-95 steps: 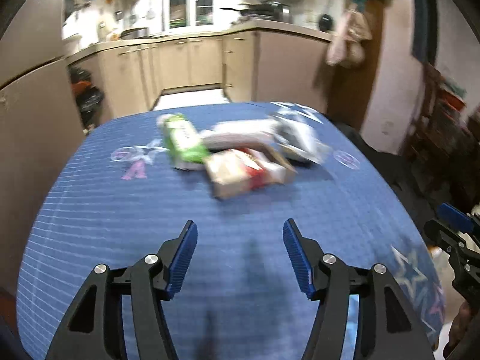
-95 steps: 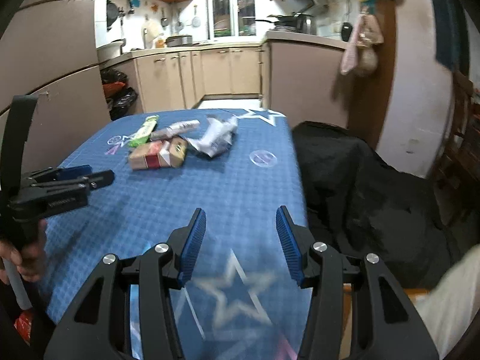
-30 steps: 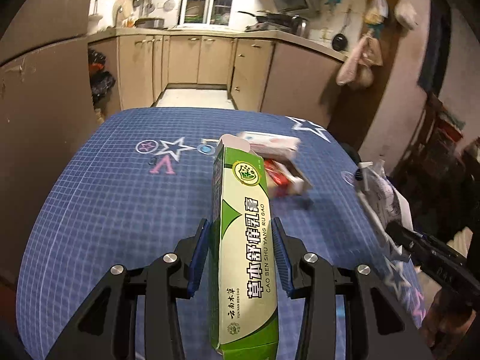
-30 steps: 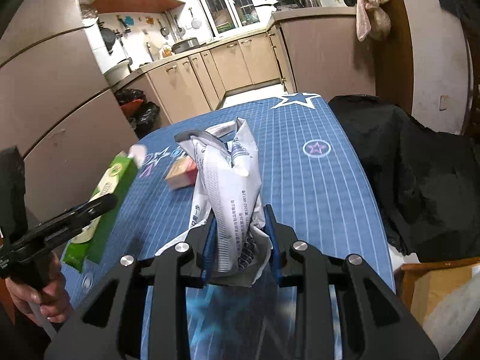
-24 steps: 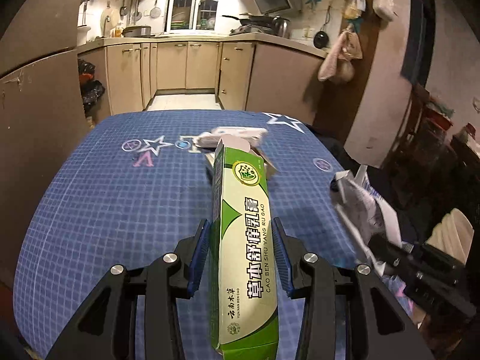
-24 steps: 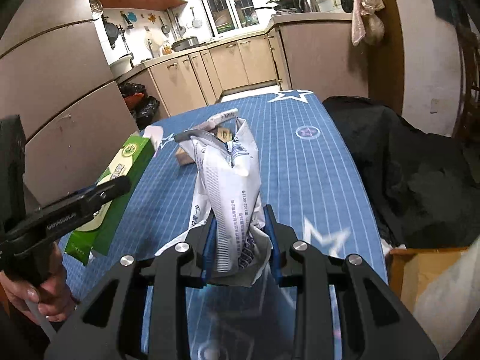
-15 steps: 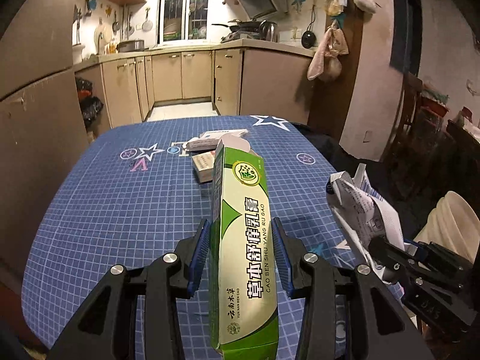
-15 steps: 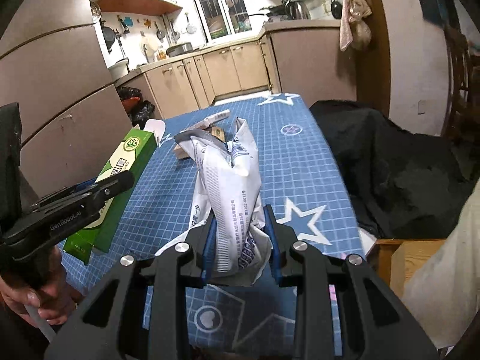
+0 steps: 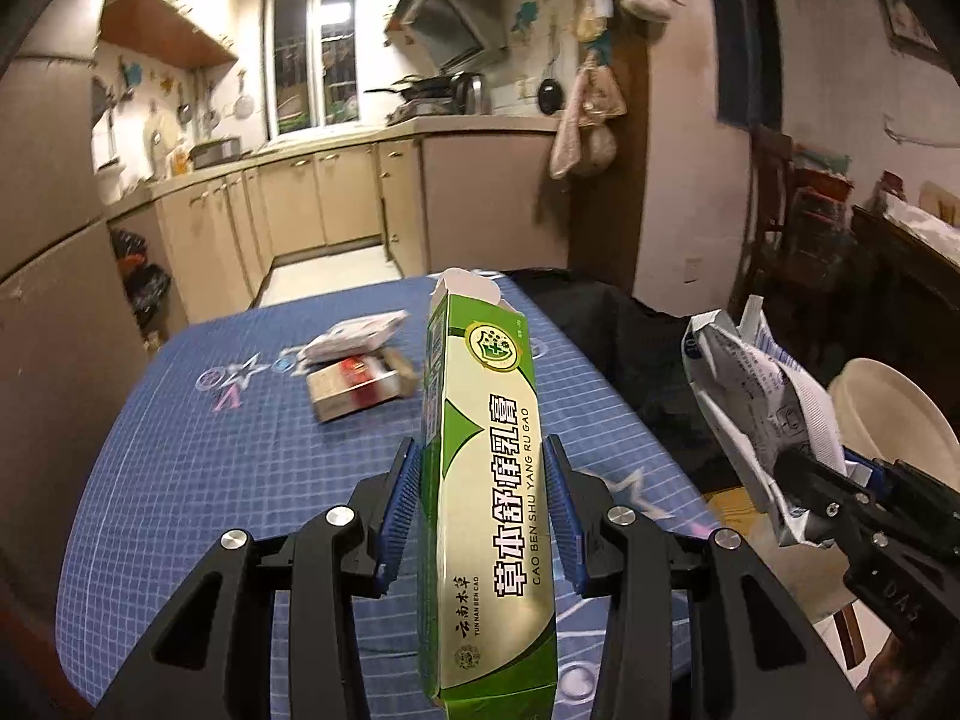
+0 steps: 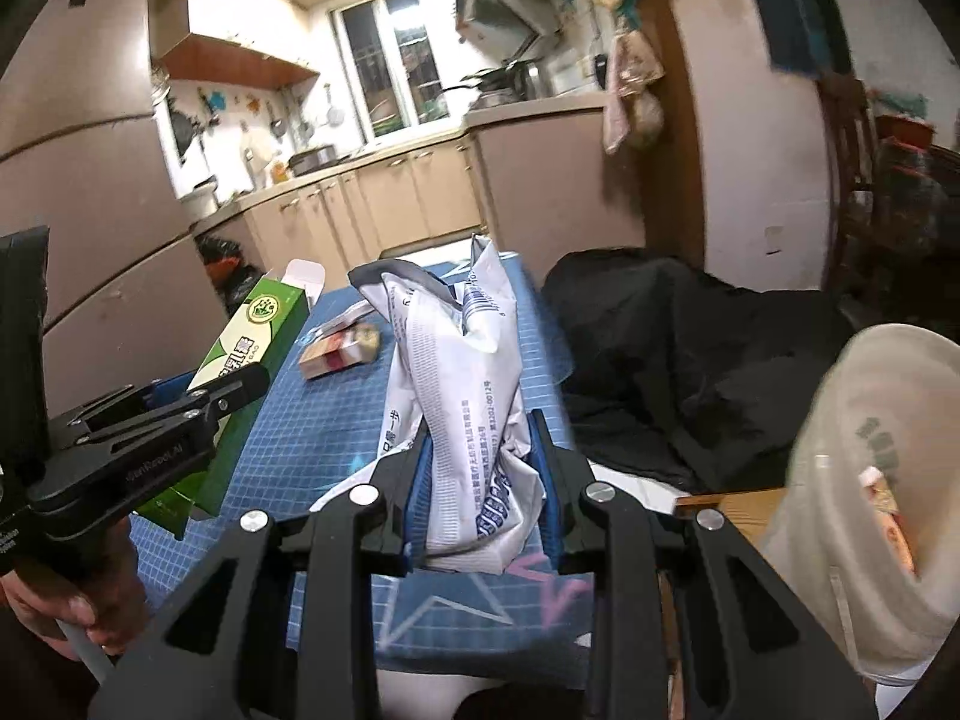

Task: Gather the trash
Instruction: 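Carry the carton and wrapper over the white bucket and open both grippers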

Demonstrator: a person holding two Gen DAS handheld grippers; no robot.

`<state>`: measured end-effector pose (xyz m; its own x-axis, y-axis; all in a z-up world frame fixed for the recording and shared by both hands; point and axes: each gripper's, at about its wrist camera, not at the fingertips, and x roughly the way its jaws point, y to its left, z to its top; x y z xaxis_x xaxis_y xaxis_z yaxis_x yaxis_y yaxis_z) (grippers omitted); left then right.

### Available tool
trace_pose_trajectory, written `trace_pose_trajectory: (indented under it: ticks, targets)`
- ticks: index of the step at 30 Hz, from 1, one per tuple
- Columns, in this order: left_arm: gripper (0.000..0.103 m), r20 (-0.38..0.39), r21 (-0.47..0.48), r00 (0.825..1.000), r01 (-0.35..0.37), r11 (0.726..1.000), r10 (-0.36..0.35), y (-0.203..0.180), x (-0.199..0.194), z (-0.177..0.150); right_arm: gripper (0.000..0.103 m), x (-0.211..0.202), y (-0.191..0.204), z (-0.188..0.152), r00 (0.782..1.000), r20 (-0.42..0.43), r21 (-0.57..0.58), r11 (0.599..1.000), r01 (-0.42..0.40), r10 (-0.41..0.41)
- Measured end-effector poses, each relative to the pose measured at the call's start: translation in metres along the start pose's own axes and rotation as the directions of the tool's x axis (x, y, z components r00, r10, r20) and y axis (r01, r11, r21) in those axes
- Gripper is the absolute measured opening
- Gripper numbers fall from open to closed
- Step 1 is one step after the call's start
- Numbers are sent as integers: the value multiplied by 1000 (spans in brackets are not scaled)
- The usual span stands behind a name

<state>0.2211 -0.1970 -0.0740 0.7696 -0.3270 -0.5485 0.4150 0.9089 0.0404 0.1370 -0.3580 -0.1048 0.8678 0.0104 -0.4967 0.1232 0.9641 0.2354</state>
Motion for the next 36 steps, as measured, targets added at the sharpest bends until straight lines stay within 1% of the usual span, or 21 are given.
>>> trace_pose_trajectory:
  ticks: [10, 13, 16, 21, 27, 32, 36]
  targets:
    - [43, 34, 107, 996, 79, 991, -83, -72, 1, 20, 28, -41, -55, 0, 992, 75, 83, 992, 98, -105]
    - [43, 38, 146, 992, 112, 983, -119, -100, 2, 24, 28, -52, -72, -1, 986, 94, 110, 986, 129, -139]
    - [43, 39, 197, 986, 150, 969, -161, -133, 2, 26, 28, -67, -95, -5, 977, 110, 144, 975, 168, -184]
    - [43, 29, 266, 973, 212, 940, -227, -187, 8, 28, 28, -89, -128, -10, 959, 125, 203, 953, 226, -254]
    - [43, 25, 331, 959, 260, 907, -284, -244, 9, 30, 28, -120, -170, -20, 928, 135, 276, 913, 302, -348]
    - [43, 20, 375, 949, 284, 883, -313, -279, 10, 27, 28, -139, -194, -25, 900, 145, 312, 882, 352, -411]
    - [43, 12, 406, 943, 299, 863, -333, -305, 11, 24, 28, -149, -207, -31, 886, 147, 331, 866, 376, -440]
